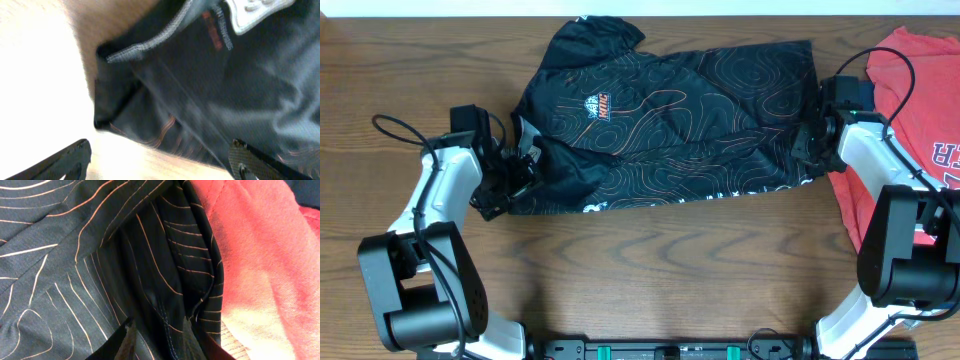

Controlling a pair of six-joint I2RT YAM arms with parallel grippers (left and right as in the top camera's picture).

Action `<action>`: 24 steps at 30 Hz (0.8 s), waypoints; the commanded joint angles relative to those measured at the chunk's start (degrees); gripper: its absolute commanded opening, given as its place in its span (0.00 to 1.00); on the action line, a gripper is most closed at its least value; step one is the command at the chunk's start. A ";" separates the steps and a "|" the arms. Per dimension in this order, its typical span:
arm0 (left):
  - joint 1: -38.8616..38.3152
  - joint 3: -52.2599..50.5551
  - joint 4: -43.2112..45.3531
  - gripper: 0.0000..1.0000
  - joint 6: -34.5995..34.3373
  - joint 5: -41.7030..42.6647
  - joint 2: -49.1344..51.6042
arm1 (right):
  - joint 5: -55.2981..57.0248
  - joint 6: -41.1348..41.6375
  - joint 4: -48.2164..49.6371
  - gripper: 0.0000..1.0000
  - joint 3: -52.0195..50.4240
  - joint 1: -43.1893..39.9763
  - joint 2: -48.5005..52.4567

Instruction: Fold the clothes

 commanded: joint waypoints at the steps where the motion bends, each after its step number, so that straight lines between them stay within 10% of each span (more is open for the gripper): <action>1: -0.09 -2.60 2.69 0.90 -1.20 -3.21 0.26 | -0.42 -1.09 -0.46 0.31 0.07 0.22 -1.05; 10: -0.09 -9.88 11.45 0.81 -1.99 -1.25 0.28 | -0.42 -1.73 -1.49 0.32 0.07 0.22 -1.05; 16: 0.59 -10.32 12.57 0.06 -1.95 -1.25 0.22 | -0.42 -1.73 -2.93 0.32 0.07 0.22 -1.05; 24: 10.25 -10.27 9.16 0.06 -1.99 -3.15 -3.39 | -0.83 -1.70 -7.39 0.29 0.07 0.24 -1.07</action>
